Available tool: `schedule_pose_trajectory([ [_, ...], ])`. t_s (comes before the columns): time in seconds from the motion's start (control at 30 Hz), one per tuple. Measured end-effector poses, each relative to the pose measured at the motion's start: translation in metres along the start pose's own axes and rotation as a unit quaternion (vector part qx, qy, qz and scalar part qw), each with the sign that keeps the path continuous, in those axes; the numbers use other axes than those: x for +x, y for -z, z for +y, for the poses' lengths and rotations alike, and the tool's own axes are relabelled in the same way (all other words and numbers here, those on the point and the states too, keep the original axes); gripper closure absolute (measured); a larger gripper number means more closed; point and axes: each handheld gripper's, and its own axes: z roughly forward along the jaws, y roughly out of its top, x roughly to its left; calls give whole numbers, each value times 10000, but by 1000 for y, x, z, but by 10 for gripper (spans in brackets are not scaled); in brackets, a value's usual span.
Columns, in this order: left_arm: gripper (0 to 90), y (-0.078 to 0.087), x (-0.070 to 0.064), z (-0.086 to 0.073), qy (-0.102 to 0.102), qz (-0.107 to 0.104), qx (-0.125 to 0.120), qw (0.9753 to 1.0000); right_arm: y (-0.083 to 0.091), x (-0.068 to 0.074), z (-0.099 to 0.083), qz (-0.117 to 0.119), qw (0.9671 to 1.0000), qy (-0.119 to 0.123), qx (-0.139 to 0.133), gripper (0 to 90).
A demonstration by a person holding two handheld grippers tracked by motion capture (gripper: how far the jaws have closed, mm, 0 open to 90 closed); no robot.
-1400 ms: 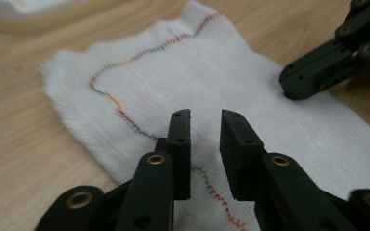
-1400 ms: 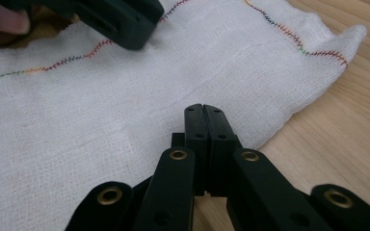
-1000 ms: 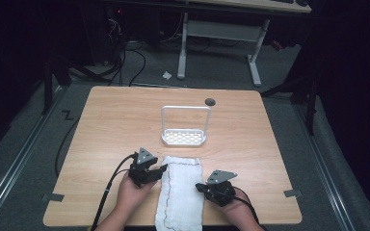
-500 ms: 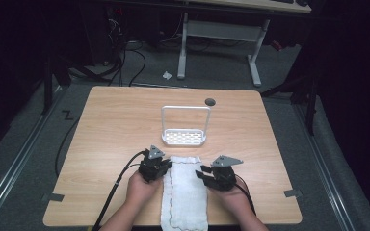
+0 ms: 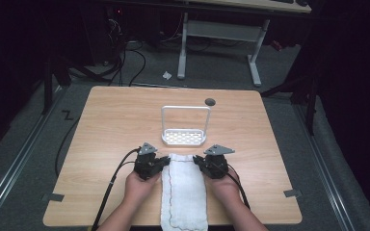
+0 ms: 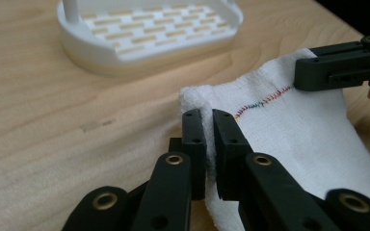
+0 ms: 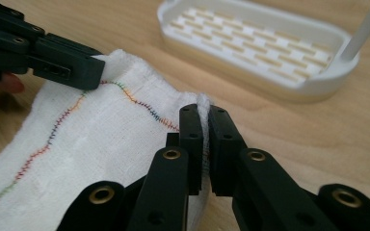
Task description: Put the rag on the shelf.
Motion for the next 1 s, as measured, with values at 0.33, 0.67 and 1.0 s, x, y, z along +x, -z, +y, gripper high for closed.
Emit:
schedule_pose_trajectory([
  [0.33, 850, 27, -15, 30, -132, 26, -847, 9963, 39, 11, 27, -149, 9951, 240, -947, 862],
  [0.67, 850, 58, -38, 71, -513, 10, -1515, 9871, 69, 12, 58, -219, 9863, 304, -1605, 862],
  [1.0, 850, 81, -51, 99, -729, -62, -2017, 9767, 95, 19, 95, -210, 9754, 492, -2138, 862],
])
